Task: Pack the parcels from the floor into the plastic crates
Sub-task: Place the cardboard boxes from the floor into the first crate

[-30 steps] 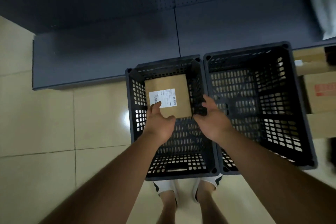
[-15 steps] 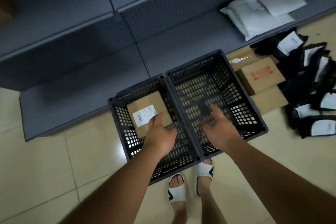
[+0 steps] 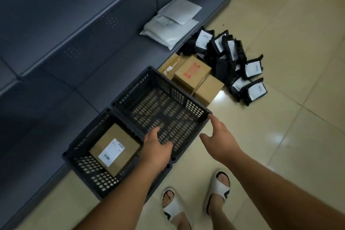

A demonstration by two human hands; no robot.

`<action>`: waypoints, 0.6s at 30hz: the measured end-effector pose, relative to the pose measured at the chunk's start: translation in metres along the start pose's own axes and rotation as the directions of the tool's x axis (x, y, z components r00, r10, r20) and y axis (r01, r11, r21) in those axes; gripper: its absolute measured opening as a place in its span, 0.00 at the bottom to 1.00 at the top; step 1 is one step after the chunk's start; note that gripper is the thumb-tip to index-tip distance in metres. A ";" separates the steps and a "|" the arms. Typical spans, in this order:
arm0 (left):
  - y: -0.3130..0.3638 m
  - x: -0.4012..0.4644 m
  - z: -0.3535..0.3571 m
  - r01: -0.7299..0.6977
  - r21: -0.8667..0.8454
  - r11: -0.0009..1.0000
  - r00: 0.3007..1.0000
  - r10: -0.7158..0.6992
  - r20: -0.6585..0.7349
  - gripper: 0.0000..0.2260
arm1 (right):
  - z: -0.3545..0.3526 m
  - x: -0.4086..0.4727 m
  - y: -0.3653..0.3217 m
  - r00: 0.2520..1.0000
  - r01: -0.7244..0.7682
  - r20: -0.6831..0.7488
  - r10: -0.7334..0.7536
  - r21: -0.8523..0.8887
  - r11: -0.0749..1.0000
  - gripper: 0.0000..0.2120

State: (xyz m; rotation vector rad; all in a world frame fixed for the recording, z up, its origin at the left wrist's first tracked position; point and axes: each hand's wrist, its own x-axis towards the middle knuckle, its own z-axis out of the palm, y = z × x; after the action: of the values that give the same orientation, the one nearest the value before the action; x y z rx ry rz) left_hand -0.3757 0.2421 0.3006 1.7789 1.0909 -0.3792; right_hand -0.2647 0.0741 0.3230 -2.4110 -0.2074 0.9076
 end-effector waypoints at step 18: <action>0.214 -0.026 0.234 -0.240 0.410 0.880 0.950 0.126 0.284 0.32 | -0.190 -0.010 0.218 0.910 -0.334 -0.149 0.387 0.290 0.897 0.36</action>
State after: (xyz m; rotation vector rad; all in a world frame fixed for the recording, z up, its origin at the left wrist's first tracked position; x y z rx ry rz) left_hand -0.1674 0.0030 0.3296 2.1418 0.6789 -0.7595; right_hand -0.1590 -0.1958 0.3276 -2.3085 0.4304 0.7766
